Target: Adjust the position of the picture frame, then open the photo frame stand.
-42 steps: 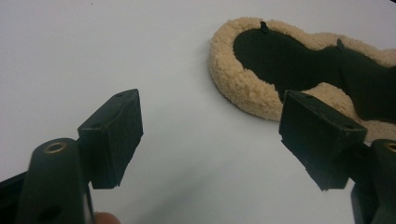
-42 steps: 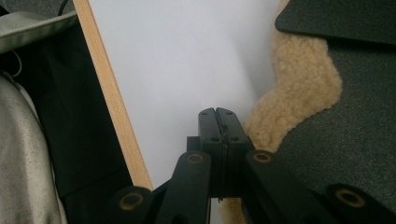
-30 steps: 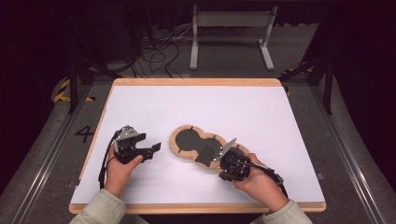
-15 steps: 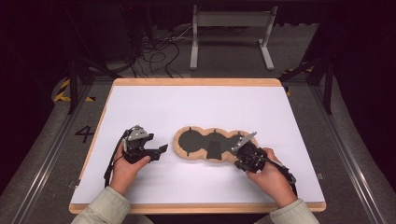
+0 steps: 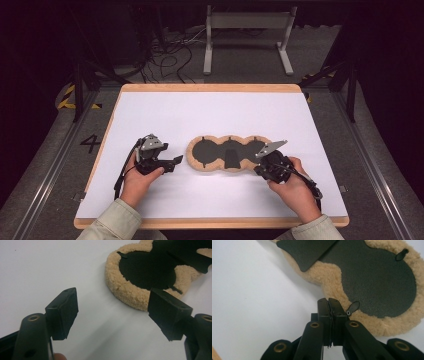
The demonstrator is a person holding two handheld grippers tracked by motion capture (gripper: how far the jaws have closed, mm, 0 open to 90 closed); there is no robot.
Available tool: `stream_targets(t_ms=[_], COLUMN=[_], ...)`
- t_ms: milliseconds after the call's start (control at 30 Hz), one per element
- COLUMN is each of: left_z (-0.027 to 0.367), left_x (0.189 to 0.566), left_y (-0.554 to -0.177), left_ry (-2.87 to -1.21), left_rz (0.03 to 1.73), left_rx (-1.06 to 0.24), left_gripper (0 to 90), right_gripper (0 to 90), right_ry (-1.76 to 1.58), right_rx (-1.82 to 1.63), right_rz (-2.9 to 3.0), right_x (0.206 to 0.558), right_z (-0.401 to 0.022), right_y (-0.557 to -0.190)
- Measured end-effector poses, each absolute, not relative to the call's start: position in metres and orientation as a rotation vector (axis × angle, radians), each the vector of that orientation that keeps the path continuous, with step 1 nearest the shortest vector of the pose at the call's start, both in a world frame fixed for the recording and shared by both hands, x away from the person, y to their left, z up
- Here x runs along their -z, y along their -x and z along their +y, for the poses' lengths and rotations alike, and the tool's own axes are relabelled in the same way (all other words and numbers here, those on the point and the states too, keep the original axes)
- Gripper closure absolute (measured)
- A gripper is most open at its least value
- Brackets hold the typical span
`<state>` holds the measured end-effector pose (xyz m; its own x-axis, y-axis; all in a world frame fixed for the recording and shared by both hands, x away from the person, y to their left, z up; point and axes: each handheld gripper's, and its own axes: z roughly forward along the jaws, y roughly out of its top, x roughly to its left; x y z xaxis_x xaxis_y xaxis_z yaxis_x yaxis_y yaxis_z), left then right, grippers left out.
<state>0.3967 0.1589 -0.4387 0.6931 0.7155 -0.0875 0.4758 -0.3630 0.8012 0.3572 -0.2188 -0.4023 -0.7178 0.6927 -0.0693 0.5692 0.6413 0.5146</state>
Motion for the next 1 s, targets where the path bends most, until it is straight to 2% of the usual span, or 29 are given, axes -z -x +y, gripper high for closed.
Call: stream_targets(t_ms=[300, 367, 600, 1000], left_z=[0.157, 0.157, 0.154, 0.147], left_x=[0.439, 0.438, 0.436, 0.437], left_y=[-0.396, -0.395, -0.390, -0.387], left_ry=[-2.047, -2.037, -2.034, -2.055], left_rz=[0.900, 0.900, 0.866, 0.843], left_rx=[-0.350, -0.335, -0.326, -0.312], left_gripper=[25.4, 25.3, 25.0, 24.7], right_gripper=[87.2, 90.0, 90.0, 90.0], right_ry=[-0.973, -0.947, -0.903, -0.984], right_rx=[-0.805, -0.847, -1.071, -1.188], right_rz=[2.601, 2.592, 2.561, 2.523], right_x=[0.396, 0.394, 0.385, 0.408], right_z=[-0.217, -0.216, -0.218, -0.216], right_y=[-0.353, -0.351, -0.348, -0.358])
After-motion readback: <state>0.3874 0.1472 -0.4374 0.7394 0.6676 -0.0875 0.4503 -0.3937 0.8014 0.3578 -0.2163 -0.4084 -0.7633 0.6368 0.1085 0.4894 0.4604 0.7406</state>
